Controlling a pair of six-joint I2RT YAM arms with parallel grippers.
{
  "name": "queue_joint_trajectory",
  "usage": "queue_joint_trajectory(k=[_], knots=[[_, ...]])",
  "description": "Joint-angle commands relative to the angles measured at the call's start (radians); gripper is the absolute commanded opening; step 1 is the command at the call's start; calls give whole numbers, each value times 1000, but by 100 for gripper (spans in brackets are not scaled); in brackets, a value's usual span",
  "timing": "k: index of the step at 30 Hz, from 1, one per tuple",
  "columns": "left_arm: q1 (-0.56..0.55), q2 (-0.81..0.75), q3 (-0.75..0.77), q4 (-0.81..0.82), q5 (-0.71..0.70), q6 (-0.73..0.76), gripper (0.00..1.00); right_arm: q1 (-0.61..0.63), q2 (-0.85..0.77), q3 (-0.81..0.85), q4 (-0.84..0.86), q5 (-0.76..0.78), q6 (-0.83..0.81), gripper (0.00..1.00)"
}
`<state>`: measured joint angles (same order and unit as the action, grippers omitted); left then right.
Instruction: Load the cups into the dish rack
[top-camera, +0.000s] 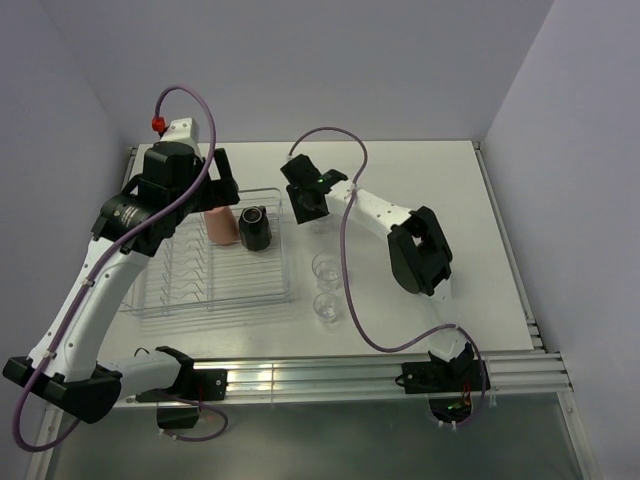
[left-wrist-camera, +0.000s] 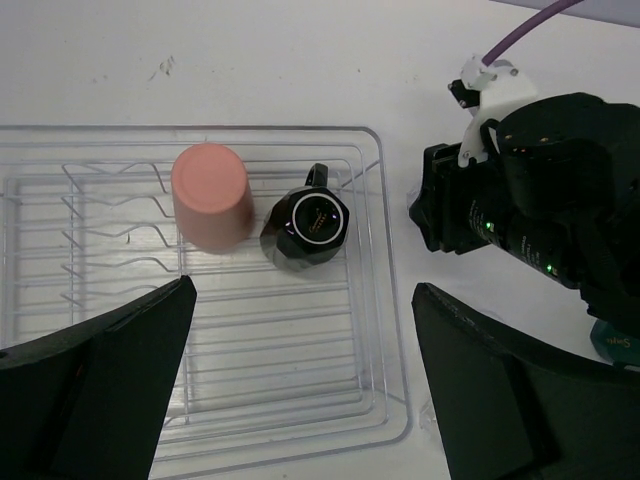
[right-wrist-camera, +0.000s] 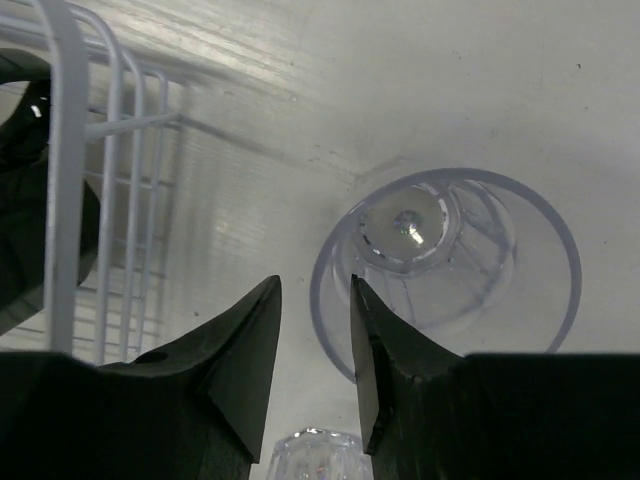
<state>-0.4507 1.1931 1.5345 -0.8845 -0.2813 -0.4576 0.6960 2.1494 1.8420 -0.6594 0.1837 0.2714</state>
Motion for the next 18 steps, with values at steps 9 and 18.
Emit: queue_joint_trajectory(k=[9,18], knots=[[15,-49,-73,97,13,-24,96,0,26,62,-46,92,-3,0],[87,-85,-181,301,309,-39,99,-79,-239,27,-69,99,37,0]])
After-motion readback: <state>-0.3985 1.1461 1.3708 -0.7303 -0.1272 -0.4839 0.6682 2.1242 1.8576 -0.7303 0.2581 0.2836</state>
